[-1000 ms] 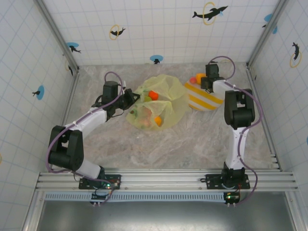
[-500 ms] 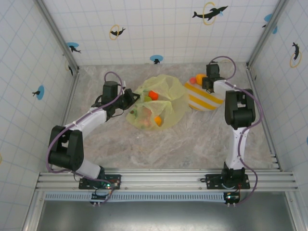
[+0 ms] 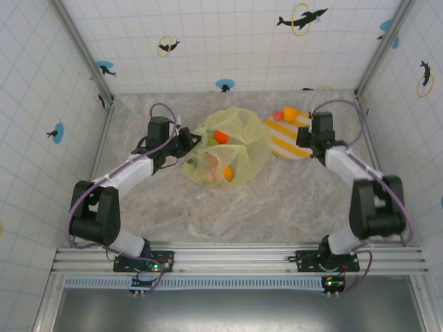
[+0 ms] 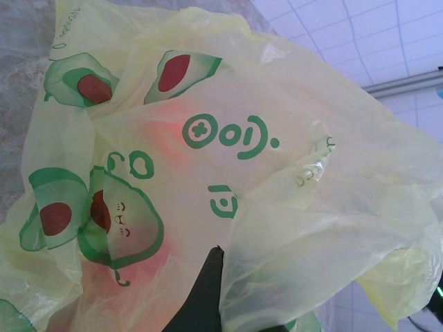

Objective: Place the fruits into the plastic bag

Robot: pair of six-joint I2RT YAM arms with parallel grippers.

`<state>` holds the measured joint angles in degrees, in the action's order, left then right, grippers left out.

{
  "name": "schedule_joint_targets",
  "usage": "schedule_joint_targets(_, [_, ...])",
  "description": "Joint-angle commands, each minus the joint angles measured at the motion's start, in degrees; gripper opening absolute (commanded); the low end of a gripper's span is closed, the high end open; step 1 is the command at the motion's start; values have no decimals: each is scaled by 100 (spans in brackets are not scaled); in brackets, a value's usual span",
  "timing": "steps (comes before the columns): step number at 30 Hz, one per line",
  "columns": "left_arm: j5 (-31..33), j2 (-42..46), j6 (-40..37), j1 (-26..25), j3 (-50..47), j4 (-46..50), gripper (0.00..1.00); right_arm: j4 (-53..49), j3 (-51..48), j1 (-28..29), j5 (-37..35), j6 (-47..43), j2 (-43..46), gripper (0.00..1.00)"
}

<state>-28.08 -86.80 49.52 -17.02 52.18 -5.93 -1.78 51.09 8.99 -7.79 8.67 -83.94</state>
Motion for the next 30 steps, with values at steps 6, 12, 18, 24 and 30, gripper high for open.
schedule_joint_targets(6, [-172,1,88,50,-27,-89,0,1438,-1953,651,2285,1082,2292,63])
schedule_joint_targets(12, [-216,-2,128,48,-58,-127,0,1619,-1674,1420,2472,787,1945,63])
schedule_joint_targets(18, [-216,23,120,50,-41,-118,0,1893,-1253,1697,2651,744,1064,63])
schedule_joint_targets(24, [-277,9,148,53,-45,-127,0,2059,-804,2070,2876,508,232,64])
schedule_joint_targets(30, [-260,15,142,49,-46,-127,0,2237,-153,2469,2762,491,-780,65])
